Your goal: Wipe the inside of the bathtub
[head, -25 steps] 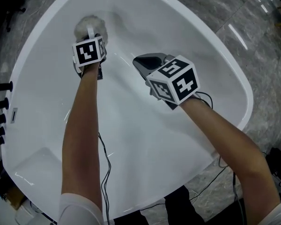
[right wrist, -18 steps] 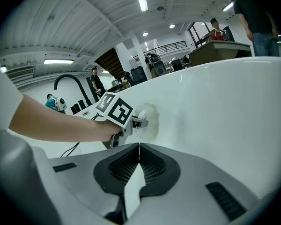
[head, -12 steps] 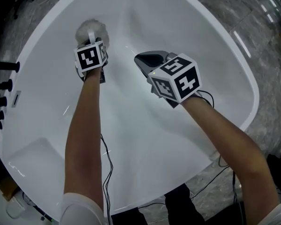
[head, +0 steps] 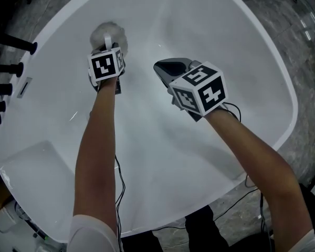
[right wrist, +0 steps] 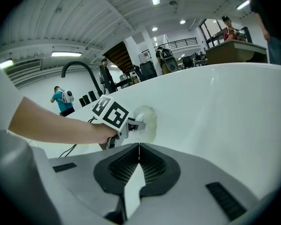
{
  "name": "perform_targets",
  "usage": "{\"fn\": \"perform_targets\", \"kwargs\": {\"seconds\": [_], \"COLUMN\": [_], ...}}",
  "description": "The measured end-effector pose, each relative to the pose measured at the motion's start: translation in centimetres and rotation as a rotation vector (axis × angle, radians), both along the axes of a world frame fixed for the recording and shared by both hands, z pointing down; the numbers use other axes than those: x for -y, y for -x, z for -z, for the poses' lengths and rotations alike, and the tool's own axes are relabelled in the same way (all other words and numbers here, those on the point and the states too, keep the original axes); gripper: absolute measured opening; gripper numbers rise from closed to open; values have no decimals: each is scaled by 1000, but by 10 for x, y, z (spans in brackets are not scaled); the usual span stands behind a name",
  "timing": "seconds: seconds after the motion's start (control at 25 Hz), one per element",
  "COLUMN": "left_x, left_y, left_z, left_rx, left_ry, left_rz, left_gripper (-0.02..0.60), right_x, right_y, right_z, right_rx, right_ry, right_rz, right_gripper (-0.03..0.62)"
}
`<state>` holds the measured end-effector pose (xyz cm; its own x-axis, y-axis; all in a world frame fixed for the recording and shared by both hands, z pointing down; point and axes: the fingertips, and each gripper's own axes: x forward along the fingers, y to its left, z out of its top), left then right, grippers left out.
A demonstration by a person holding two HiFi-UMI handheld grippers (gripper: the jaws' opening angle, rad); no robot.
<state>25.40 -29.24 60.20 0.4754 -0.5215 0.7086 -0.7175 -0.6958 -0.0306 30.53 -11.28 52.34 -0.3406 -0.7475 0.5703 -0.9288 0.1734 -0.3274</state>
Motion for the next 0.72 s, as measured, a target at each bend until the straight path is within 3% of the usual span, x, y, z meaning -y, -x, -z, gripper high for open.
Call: {"fn": "perform_targets", "kwargs": {"seconds": [0.4, 0.72], "left_x": [8, 15], "left_y": [87, 135], "left_z": [-3, -1], "left_rx": [12, 6], "left_ry": [3, 5], "left_rz": [23, 14], "left_gripper": [94, 94], "right_x": [26, 44], "right_y": [78, 135], "right_z": [3, 6], "right_rx": [0, -13], "right_ry": [2, 1], "right_rz": [75, 129], "right_gripper": [20, 20]}}
